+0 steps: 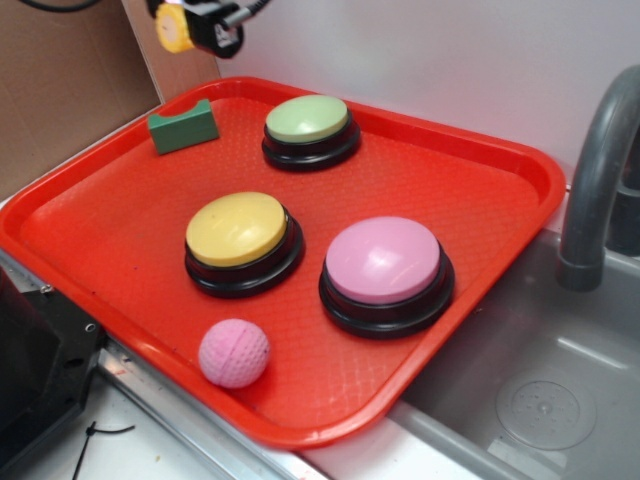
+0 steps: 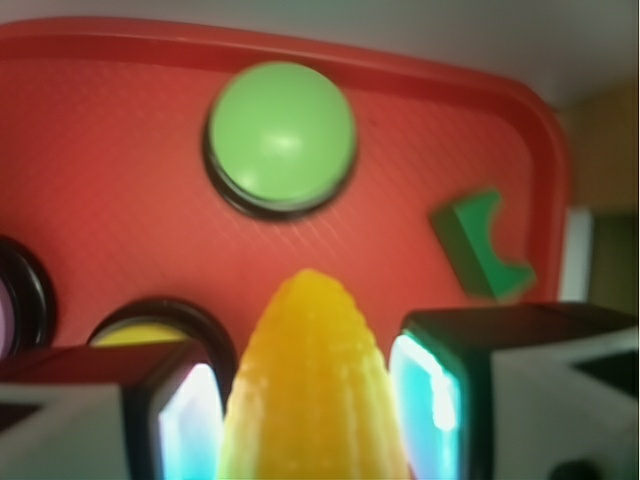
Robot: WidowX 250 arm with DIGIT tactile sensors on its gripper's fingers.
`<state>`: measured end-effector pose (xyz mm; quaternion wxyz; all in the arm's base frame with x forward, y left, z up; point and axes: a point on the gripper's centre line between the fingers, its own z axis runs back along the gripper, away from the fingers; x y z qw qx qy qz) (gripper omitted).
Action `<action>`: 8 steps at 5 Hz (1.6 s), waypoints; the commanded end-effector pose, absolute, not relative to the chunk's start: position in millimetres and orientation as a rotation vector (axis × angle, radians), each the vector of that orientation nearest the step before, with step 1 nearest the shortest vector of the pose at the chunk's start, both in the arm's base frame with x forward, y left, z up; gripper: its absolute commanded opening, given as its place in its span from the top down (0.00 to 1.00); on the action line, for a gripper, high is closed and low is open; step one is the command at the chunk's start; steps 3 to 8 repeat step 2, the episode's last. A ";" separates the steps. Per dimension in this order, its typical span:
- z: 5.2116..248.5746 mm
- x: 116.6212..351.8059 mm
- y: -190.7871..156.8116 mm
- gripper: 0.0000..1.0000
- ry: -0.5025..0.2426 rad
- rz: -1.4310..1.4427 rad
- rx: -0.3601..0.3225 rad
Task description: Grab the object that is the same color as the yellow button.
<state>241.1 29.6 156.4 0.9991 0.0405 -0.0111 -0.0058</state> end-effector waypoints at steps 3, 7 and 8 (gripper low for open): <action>172.1 221.2 39.7 1.00 -0.020 0.188 0.046; 172.1 221.2 39.7 1.00 -0.020 0.188 0.046; 172.1 221.2 39.7 1.00 -0.020 0.188 0.046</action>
